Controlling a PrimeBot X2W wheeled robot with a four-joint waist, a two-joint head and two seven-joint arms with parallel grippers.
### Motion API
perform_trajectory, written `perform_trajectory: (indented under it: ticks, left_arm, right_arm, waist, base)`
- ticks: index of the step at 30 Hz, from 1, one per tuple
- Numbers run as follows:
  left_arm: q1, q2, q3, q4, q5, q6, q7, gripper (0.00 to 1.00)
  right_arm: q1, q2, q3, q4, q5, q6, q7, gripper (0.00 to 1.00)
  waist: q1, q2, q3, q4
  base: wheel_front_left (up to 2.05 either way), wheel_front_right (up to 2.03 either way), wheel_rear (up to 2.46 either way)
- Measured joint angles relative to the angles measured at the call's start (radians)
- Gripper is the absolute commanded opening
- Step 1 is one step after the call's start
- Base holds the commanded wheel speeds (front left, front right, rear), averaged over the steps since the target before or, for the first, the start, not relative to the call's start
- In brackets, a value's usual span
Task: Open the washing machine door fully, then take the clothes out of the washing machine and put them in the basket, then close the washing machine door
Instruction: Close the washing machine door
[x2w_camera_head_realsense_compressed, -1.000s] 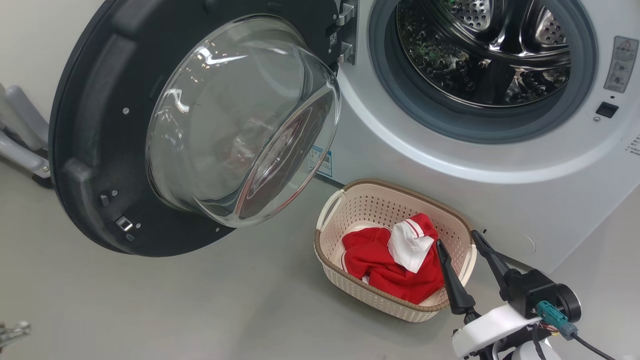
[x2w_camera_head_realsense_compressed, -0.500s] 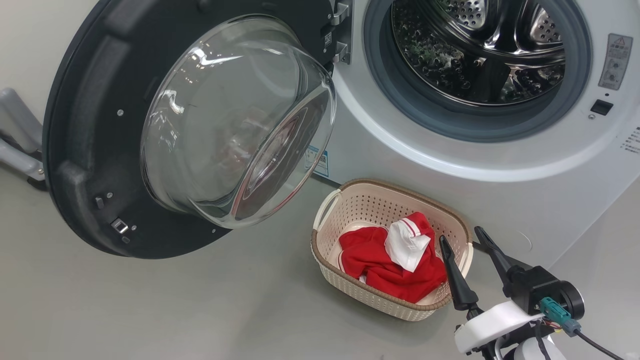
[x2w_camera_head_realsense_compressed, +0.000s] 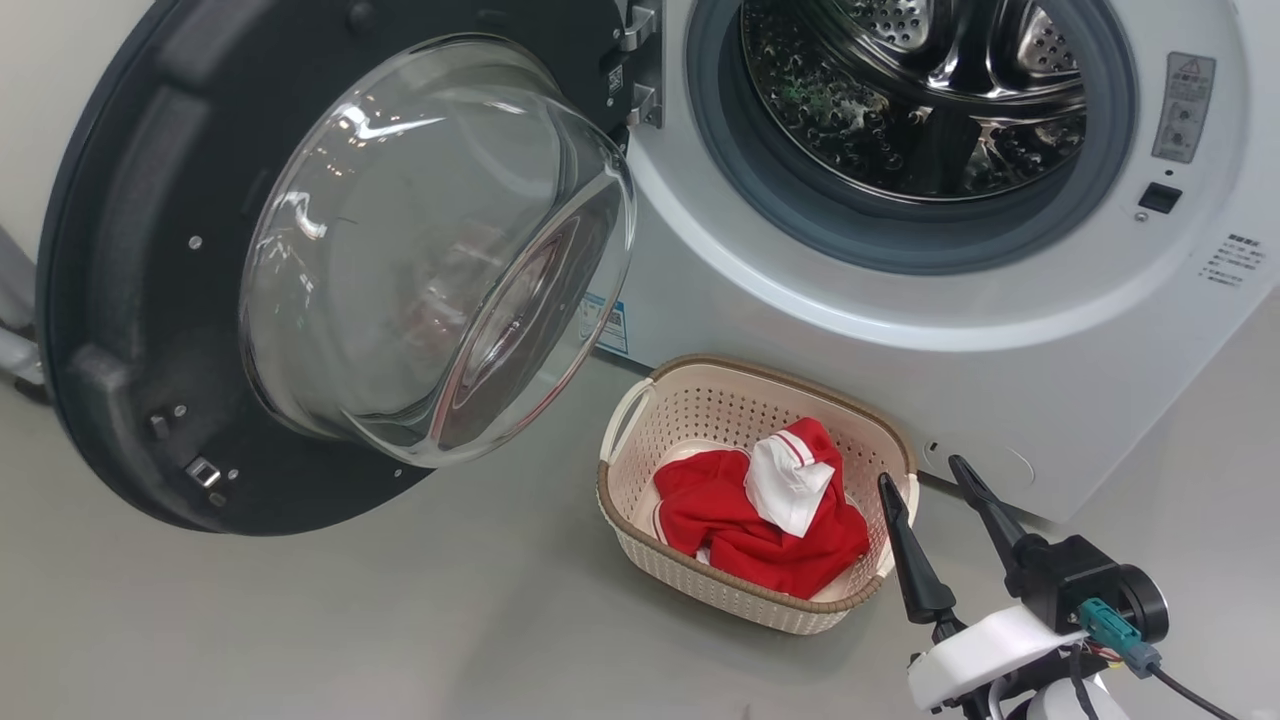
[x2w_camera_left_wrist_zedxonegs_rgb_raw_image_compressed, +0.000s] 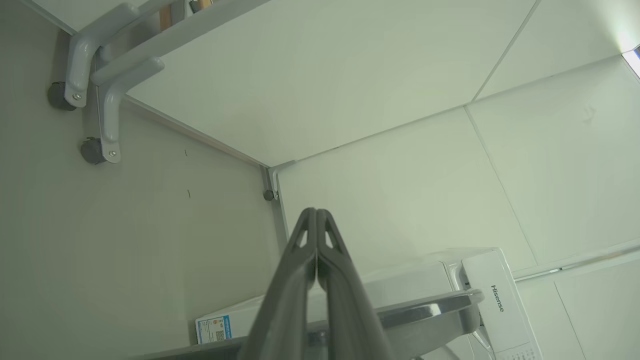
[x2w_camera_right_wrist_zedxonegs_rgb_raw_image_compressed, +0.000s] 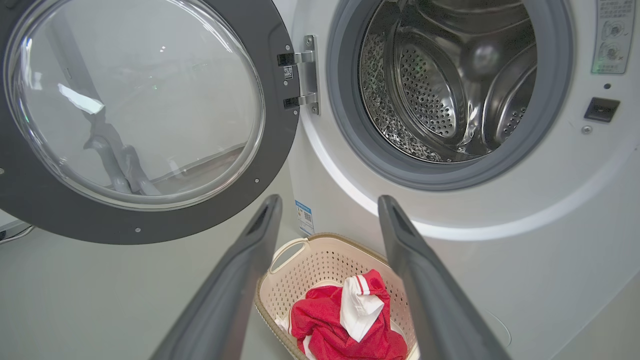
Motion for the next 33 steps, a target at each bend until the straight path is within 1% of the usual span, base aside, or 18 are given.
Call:
perform_trajectory:
  ticks: [6, 13, 18, 20, 22, 25, 30, 33]
  left_arm:
    - [-0.021, 0.002, -0.049, 0.047, 0.0, -0.002, 0.062, 0.0]
    - [-0.057, 0.002, -0.105, 0.088, 0.0, -0.026, 0.118, 0.0]
    - [-0.076, 0.002, -0.116, 0.12, 0.0, -0.043, 0.143, 0.0]
    - [-0.081, 0.002, -0.121, 0.131, 0.0, -0.051, 0.15, 0.0]
    - [-0.083, 0.003, -0.128, 0.139, -0.001, -0.059, 0.17, 0.0]
    - [-0.086, 0.002, -0.132, 0.147, -0.029, -0.073, 0.189, 0.0]
    - [-0.086, 0.003, -0.14, 0.157, -0.045, -0.092, 0.228, 0.0]
    - [-0.086, 0.001, -0.141, 0.159, -0.064, -0.115, 0.255, 0.0]
  right_arm:
    - [0.0, -0.003, -0.001, -0.011, 0.0, 0.0, 0.0, 1.0]
    - [-0.001, -0.013, -0.007, -0.017, 0.0, 0.0, 0.0, 1.0]
    - [-0.002, -0.013, -0.008, -0.021, -0.001, -0.001, 0.0, 1.0]
    - [-0.002, -0.013, -0.01, -0.022, -0.001, -0.008, 0.0, 1.0]
    - [-0.002, -0.013, -0.012, -0.023, -0.001, -0.009, 0.0, 1.0]
    - [-0.002, -0.013, -0.014, -0.024, -0.001, -0.009, 0.0, 1.0]
    - [-0.002, -0.014, -0.015, -0.028, -0.001, -0.009, 0.0, 1.0]
    - [-0.002, -0.014, -0.015, -0.029, -0.001, -0.009, 0.0, 1.0]
  waist:
    - [0.0, 0.0, 0.015, -0.03]
    - [0.0, 0.0, 0.034, -0.053]
    - [0.0, 0.0, 0.041, -0.061]
    - [0.0, 0.0, 0.043, -0.062]
    - [0.0, 0.0, 0.045, -0.063]
    - [0.0, 0.0, 0.048, -0.063]
    - [0.0, 0.0, 0.052, -0.061]
    - [0.0, 0.0, 0.054, -0.06]
  base:
    - [0.0, 0.0, 0.0]
    - [0.0, 0.0, 0.0]
    - [0.0, 0.0, 0.0]
    - [0.0, 0.0, 0.0]
    - [0.0, 0.0, 0.0]
    - [0.0, 0.0, 0.0]
    - [0.0, 0.0, 0.0]
    - [0.0, 0.0, 0.0]
